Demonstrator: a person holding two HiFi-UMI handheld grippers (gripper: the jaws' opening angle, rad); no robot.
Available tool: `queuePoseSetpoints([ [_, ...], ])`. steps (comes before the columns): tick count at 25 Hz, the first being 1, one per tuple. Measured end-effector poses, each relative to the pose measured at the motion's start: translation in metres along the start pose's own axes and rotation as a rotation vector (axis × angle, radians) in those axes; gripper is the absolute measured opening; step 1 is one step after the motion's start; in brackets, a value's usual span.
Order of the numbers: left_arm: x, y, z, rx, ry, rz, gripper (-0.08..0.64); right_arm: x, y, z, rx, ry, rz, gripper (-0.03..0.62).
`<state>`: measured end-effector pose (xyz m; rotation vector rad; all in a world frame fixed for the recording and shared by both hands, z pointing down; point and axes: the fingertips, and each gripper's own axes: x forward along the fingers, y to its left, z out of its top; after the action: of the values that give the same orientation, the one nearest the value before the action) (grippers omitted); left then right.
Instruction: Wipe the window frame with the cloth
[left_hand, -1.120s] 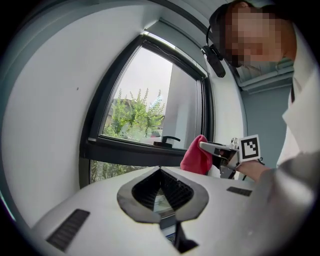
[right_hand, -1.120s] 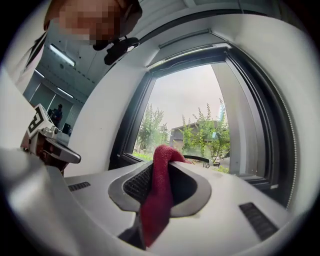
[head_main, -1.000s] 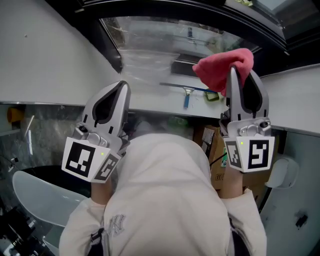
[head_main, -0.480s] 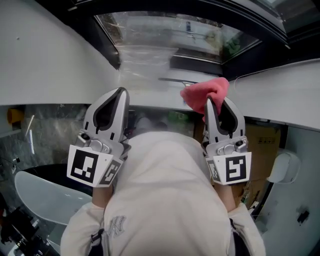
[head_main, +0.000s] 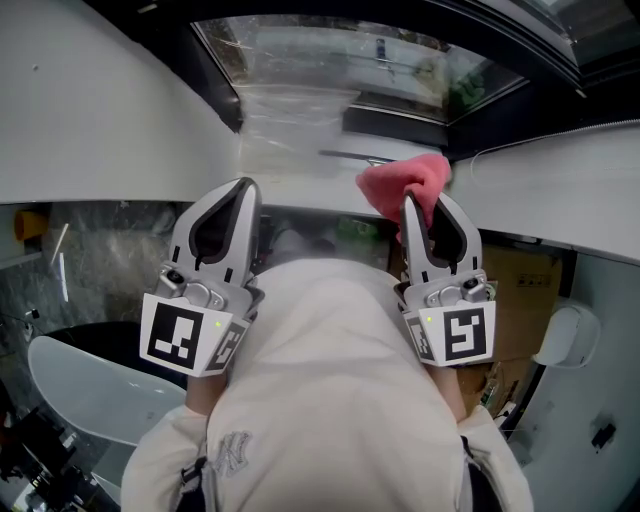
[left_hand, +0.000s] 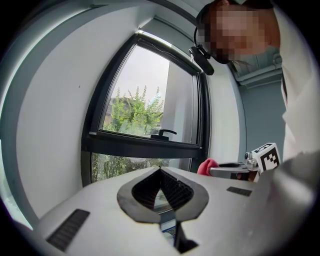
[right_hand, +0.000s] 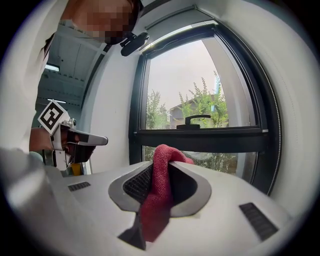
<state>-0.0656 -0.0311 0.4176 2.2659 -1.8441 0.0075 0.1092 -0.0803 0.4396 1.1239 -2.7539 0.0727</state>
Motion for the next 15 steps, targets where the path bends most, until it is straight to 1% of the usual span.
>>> queuePoseSetpoints([
  [7,-0.001,0.006,0.002,-0.005,-0.005,0.018,0.008,0.001,-0.003,0.005,-0.014,0.0,-0.001,0.091],
  [15,0.001,0.008,0.008,0.005,-0.015,0.017,0.008,0.001,-0.007,0.012,-0.017,-0.009,-0.009,0.091],
])
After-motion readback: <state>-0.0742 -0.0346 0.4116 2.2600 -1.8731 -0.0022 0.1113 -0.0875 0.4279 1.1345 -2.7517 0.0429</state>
